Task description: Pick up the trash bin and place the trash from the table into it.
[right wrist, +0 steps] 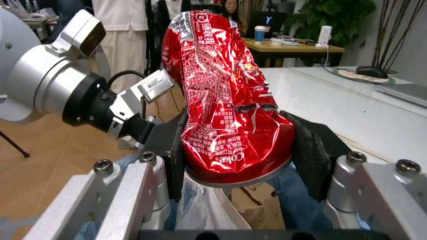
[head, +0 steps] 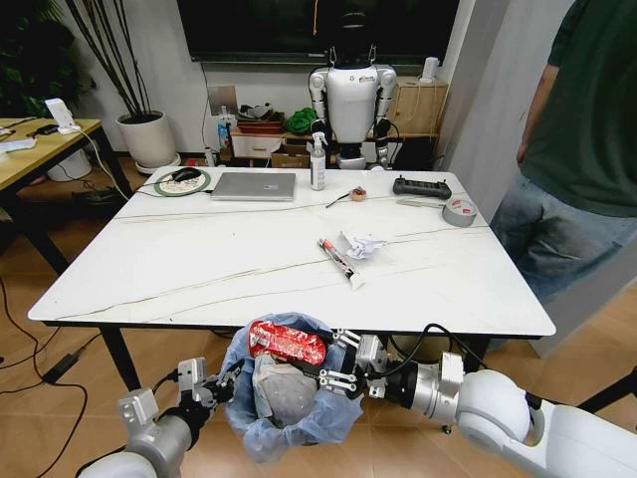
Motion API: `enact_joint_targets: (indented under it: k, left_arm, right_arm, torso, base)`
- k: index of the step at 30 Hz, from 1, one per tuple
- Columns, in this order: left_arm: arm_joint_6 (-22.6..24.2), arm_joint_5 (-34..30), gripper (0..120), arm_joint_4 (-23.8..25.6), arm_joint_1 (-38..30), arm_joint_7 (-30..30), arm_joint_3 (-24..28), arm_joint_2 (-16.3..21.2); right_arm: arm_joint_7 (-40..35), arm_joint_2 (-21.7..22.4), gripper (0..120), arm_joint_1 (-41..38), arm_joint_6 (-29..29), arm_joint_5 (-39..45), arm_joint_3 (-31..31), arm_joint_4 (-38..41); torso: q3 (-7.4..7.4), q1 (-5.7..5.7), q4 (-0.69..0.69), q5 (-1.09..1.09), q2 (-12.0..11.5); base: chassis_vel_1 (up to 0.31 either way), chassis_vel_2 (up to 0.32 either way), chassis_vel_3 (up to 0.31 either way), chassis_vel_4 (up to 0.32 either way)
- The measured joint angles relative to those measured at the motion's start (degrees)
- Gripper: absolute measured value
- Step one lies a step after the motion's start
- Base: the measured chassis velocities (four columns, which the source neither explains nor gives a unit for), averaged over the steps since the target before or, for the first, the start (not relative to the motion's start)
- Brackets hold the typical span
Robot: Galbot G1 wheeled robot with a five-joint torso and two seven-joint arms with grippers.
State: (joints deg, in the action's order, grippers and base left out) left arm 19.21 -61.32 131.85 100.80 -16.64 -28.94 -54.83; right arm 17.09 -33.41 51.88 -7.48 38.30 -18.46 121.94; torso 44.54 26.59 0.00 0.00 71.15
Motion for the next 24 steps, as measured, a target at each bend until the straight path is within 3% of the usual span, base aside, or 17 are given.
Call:
enact_joint_targets:
  k: [13, 24]
  left_arm:
    - [0.3, -0.2, 2, -0.3, -0.4, 0.5, 0.6, -0.1]
    - [0.3, -0.1, 2, -0.3, -0.3, 0.3, 0.8, -0.5]
  right_arm:
    - [0.6, -0.2, 45, 0.6, -0.6, -0.9, 0.5, -0.7]
    - [0.4, -0.4, 84, 0.9, -0.4, -1.0, 0.6, -1.0]
  torso:
    - [0.0, 0.0, 0.0, 0.0, 0.0]
    - [0.01, 0.0, 0.0, 0.0, 0.0]
  base:
    - [0.0, 0.0, 0.0, 0.0]
    - [0.0, 0.0, 0.0, 0.0]
